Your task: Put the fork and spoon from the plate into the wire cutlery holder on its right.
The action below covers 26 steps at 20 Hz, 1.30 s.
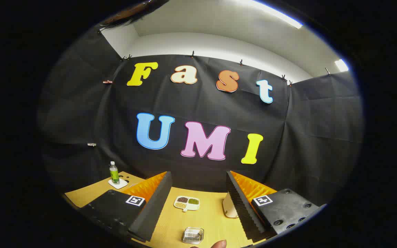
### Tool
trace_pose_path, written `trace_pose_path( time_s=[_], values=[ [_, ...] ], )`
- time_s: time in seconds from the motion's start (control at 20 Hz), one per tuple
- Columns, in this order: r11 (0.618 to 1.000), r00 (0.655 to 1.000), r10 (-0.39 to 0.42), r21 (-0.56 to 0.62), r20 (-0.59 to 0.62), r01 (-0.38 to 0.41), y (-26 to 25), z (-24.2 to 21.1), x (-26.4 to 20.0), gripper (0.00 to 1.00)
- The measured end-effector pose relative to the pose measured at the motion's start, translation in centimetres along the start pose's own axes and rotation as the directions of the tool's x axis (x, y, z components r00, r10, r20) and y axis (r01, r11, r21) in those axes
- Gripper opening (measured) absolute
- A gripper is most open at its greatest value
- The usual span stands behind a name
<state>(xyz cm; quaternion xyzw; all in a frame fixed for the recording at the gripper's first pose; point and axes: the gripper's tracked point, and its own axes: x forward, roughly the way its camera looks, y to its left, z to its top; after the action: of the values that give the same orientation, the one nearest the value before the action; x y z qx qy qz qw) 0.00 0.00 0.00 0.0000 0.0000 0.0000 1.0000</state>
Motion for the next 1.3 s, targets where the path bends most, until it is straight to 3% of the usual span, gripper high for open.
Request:
trace_pose_path(
  time_s=[1.05,1.3],
  values=[
    [0.992,0.991,0.103,0.08,-0.09,-0.096,7.2,-4.3,0.4,0.98],
    [0.985,0.97,0.156,0.1,-0.187,-0.139,10.1,-7.3,1.4,0.98]
  ],
)
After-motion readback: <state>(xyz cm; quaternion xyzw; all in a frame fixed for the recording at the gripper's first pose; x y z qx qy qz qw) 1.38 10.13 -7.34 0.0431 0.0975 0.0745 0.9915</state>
